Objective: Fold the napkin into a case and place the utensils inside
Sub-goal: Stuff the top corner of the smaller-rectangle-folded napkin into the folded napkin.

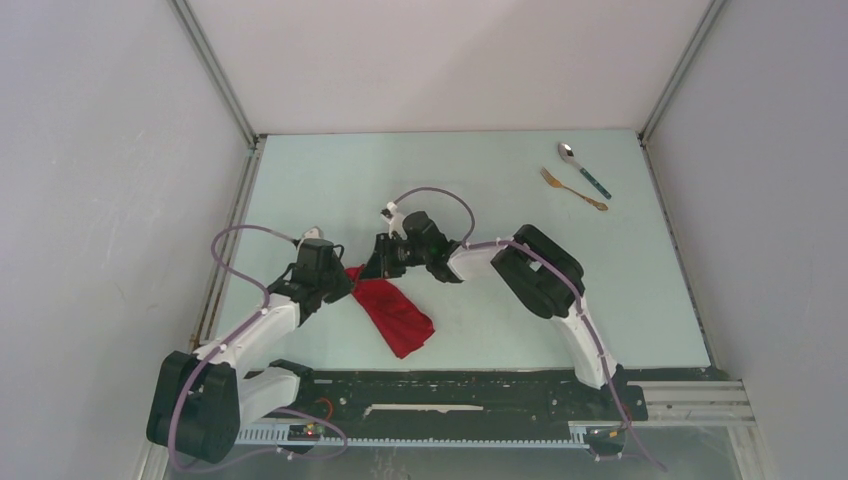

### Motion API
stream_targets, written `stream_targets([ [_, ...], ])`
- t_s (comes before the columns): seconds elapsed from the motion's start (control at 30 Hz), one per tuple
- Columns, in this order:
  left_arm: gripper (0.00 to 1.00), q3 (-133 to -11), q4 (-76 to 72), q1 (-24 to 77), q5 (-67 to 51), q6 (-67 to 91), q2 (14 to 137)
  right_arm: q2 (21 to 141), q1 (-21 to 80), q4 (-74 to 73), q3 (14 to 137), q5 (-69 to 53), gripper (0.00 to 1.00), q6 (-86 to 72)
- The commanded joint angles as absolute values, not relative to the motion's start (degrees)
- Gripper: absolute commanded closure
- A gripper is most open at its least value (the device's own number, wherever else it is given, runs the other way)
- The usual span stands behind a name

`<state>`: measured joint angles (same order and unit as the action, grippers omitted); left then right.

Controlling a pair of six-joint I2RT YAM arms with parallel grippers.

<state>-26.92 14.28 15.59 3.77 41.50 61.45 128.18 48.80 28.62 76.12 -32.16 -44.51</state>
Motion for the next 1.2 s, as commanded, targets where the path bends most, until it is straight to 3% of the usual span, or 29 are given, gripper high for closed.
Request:
stream_targets([
  [0.0, 1.00, -28.7, 13.4, 15.8, 2.0, 39.9, 61.6, 130.5, 50.0, 30.9, 79.7, -33.7, 0.73, -45.4],
  [0.27, 1.00, -30.0, 14.0, 15.8, 1.7, 40.5, 61.2, 131.2, 51.5, 35.5, 75.9, -30.0, 0.78, -47.4],
  [0.47, 1.00, -30.4, 14.2, 15.8, 0.4, 41.9, 62.7, 131.9, 54.3, 34.4, 75.4, -17.2, 0.89, -47.3],
  [0.7, 1.00, -30.7, 17.2, 15.8, 2.6, 44.0, 63.1, 130.5, 55.8, 30.8, 76.6, -6.9, 0.85, -47.5],
  [0.83, 1.00, -30.3, 19.0, 15.8, 5.6, 43.6, 62.5, 126.8, 52.6, 27.6, 75.5, -17.2, 0.77, -46.0],
  [0.93, 1.00, -30.0, 19.2, 15.8, 6.6, 43.2, 62.6, 122.8, 51.1, 26.0, 73.1, -24.1, 0.65, -43.9],
  [1.17, 1.00, -29.8, 18.7, 15.9, 7.0, 42.3, 62.5, 120.4, 50.8, 28.0, 70.7, -29.5, 0.61, -41.6],
])
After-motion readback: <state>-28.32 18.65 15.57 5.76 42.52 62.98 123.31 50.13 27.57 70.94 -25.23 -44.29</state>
